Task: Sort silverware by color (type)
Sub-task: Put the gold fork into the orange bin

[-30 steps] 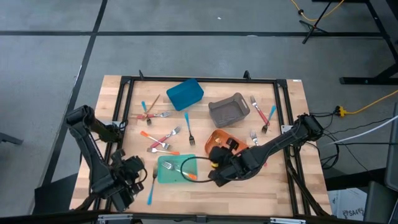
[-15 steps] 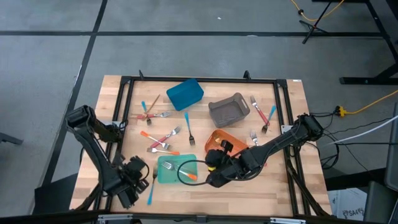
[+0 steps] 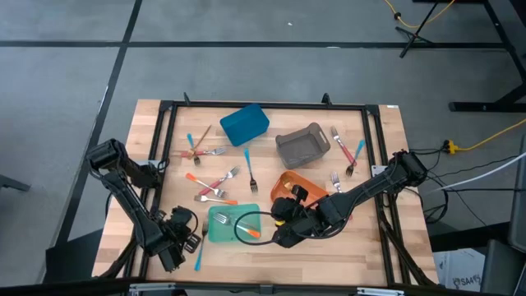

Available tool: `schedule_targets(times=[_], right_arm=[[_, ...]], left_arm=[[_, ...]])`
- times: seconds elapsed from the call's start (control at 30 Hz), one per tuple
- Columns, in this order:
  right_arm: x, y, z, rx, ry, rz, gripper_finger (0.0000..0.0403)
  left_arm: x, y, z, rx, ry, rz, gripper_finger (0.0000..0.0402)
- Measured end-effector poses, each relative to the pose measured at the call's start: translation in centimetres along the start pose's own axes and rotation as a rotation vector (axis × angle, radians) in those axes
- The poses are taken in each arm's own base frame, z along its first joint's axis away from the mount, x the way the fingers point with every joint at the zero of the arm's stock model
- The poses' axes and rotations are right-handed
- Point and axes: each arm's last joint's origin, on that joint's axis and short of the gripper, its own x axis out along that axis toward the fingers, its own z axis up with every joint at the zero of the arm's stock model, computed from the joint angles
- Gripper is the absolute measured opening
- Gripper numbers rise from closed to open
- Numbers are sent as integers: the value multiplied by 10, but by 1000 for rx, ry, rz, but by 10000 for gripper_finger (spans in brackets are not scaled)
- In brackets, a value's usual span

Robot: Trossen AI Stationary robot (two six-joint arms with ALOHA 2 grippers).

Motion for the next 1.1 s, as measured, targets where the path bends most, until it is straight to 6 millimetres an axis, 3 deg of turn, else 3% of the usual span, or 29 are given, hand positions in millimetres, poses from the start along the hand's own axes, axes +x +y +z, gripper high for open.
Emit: schedule_targets(times=[0.33,1.1], right_arm=[[0,0,0,-1,0,0,124],[0,0,0,0,-1,0,124]], left_arm=[[22,10,-1,-48,13,-23,69],[6,5,1,-18,-15,31,69]])
